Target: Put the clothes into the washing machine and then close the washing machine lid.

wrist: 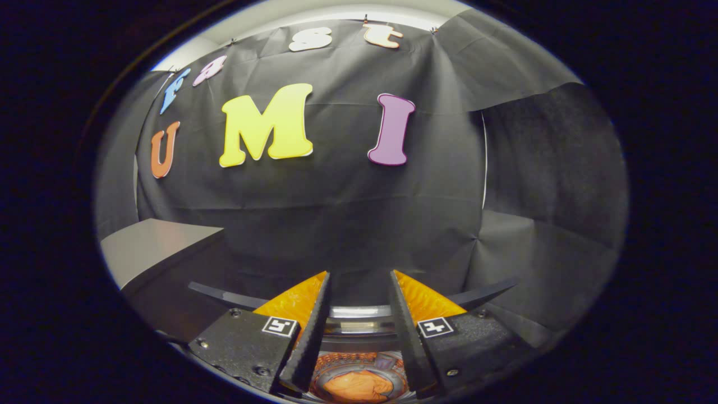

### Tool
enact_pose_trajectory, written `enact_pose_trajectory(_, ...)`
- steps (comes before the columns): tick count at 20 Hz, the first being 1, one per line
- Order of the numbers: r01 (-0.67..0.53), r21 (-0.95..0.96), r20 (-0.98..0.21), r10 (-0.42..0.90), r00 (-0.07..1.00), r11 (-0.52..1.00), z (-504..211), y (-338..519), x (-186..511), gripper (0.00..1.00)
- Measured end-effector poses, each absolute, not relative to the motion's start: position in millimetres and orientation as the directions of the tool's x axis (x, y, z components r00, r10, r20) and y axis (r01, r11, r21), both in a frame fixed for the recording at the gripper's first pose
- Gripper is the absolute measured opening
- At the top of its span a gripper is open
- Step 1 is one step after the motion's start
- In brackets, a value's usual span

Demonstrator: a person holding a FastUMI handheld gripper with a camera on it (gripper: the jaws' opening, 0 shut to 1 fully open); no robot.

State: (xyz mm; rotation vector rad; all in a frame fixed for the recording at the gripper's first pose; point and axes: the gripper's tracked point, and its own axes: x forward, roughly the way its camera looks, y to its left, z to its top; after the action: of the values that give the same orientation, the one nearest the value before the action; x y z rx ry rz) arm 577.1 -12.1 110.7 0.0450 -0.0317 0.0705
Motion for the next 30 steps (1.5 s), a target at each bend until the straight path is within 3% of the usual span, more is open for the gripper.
enact_pose_trajectory(14, -0.060, 0.048, -0.002, 0.060, 0.998, 0.997, 77, -12, 554, 0.67)
enact_pose_trajectory(21, -0.023, 0.090, -0.119, 0.034, 0.992, 0.996, 32, -24, 546, 0.71)
enact_pose_trajectory(30, -0.035, 0.081, -0.150, 0.047, 0.988, 0.996, 7, -22, 512, 0.73)
